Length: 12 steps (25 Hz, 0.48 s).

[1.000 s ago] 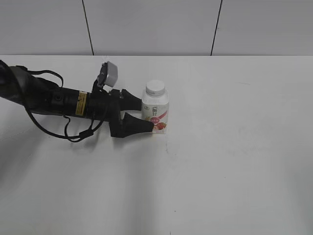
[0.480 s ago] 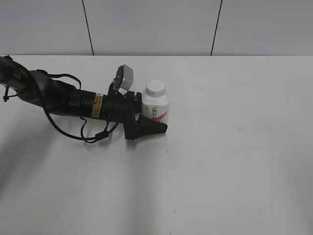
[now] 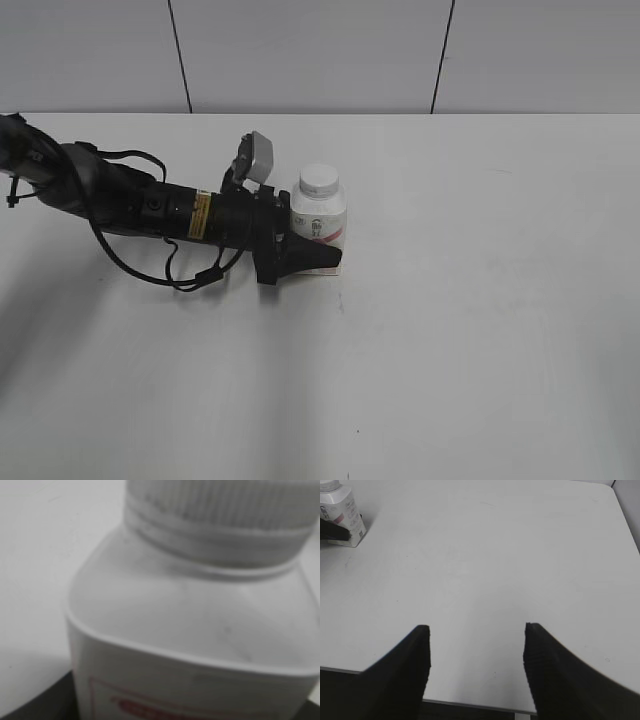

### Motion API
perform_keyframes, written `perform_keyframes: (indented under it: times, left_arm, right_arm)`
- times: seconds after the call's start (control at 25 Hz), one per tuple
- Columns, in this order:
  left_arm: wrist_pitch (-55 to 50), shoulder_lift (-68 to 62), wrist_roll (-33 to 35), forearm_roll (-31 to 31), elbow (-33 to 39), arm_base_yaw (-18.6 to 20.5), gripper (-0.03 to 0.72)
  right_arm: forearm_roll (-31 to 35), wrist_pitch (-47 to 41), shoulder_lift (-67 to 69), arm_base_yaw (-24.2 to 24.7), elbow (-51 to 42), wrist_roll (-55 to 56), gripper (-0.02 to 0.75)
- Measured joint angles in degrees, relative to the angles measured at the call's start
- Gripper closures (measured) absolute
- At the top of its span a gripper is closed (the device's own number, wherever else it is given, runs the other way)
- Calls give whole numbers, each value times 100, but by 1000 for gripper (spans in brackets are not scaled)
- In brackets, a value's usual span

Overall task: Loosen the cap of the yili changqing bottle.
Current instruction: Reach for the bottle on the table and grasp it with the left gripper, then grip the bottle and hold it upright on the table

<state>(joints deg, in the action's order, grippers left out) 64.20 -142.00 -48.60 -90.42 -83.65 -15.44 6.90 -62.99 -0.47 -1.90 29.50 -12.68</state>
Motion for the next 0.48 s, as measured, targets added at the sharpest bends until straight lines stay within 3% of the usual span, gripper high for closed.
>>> perform_keyframes:
  times: [0.48]
  left_arm:
    - [246, 69, -91, 251, 0, -29, 258]
  right_arm:
    - [0, 0, 0, 0, 0, 0, 265]
